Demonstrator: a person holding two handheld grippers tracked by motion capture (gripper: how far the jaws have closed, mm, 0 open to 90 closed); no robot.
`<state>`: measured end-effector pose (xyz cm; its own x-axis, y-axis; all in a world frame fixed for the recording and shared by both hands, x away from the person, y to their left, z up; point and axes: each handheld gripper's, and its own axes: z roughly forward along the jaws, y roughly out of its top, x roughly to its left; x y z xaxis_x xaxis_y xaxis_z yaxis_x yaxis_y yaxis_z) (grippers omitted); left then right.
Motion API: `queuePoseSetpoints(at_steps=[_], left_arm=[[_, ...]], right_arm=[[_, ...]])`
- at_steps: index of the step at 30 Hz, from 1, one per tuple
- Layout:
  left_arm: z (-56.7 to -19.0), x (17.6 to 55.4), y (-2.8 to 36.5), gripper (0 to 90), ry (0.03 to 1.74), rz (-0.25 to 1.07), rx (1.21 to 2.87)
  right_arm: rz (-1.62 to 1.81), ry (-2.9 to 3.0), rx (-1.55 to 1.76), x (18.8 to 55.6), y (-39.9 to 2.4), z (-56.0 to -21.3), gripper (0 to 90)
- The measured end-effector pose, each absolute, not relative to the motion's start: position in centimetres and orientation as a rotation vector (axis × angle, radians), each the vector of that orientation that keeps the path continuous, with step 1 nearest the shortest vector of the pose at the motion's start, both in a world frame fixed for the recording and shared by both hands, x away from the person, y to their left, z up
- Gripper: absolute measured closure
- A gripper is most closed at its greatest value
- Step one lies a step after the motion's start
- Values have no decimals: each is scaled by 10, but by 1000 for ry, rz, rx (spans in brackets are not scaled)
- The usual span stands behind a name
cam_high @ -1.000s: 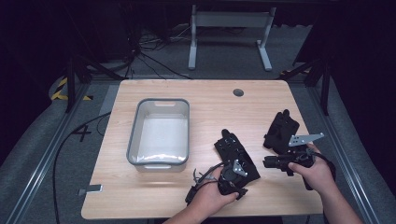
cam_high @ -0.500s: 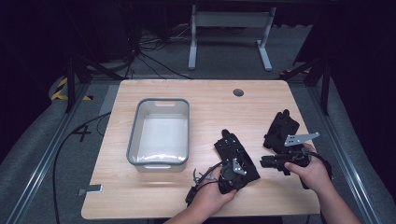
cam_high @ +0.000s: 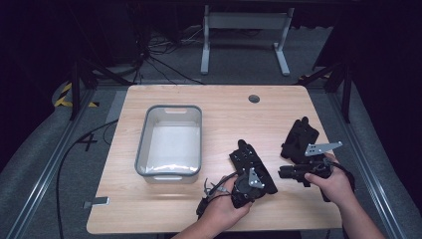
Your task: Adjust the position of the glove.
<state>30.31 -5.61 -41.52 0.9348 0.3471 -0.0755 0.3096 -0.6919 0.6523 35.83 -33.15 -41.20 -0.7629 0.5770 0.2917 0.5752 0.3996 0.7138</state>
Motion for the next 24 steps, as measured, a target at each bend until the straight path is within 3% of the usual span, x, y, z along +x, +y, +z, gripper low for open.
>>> queuePoseSetpoints(at_steps=[8, 17, 20, 24], left_arm=[[-402, 286, 0, 891, 446, 73, 2421], [-424, 294, 40, 883, 624, -40, 2439], [-424, 291, 37, 738, 625, -26, 2440], [-417, 288, 37, 633, 628, -17, 2399]], right_arm=[[1337, 2629, 1084, 358, -331, -413, 734], [1312, 2665, 1055, 361, -317, -416, 733], [1307, 2675, 1045, 361, -312, -416, 733], [1305, 2675, 1018, 362, -307, -415, 735]])
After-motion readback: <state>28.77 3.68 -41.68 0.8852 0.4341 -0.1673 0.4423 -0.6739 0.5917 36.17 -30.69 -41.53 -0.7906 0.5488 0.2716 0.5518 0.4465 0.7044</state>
